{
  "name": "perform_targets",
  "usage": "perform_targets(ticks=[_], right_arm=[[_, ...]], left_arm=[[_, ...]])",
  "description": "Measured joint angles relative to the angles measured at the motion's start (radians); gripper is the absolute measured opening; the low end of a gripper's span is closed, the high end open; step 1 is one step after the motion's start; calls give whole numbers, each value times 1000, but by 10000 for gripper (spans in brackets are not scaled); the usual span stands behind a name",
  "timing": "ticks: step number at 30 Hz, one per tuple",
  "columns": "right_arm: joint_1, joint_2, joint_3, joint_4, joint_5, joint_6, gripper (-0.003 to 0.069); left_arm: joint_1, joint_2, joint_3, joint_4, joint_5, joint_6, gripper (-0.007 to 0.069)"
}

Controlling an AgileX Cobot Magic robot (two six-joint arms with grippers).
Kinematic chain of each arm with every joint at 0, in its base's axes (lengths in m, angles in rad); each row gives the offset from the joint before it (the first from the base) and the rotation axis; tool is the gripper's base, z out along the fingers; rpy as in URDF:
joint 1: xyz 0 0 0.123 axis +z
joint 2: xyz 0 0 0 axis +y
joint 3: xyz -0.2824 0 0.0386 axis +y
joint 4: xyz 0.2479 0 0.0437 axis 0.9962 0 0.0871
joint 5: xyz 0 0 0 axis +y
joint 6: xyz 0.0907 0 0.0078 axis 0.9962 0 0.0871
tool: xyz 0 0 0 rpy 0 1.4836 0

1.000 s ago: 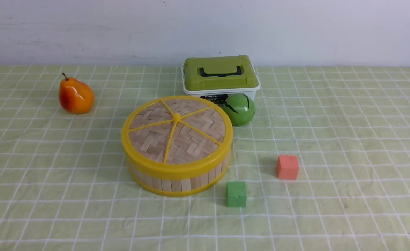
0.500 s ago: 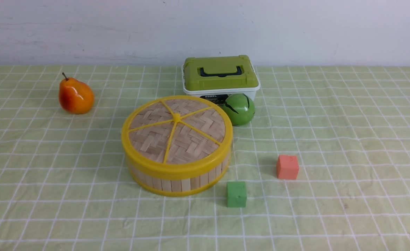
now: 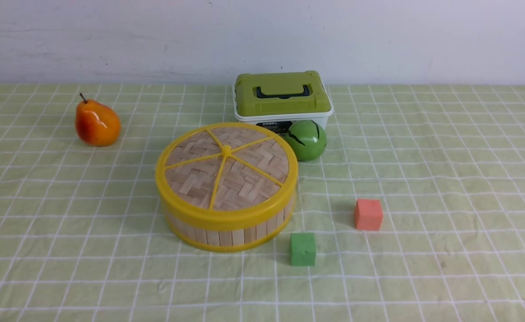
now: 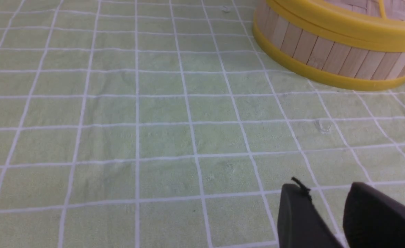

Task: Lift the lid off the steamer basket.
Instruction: Use the left arm to lift the lid of the steamer

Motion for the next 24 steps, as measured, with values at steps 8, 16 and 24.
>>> perform_targets(ticks=[8,16,24], right_arm=[[0,0,0,0,0,0,241],[0,0,0,0,0,0,241],[0,0,0,0,0,0,241]], left_arm=[[0,0,1,0,-147,0,211],[0,0,3,0,-702,0,218],[0,0,-12,-25,-986,-91,205]])
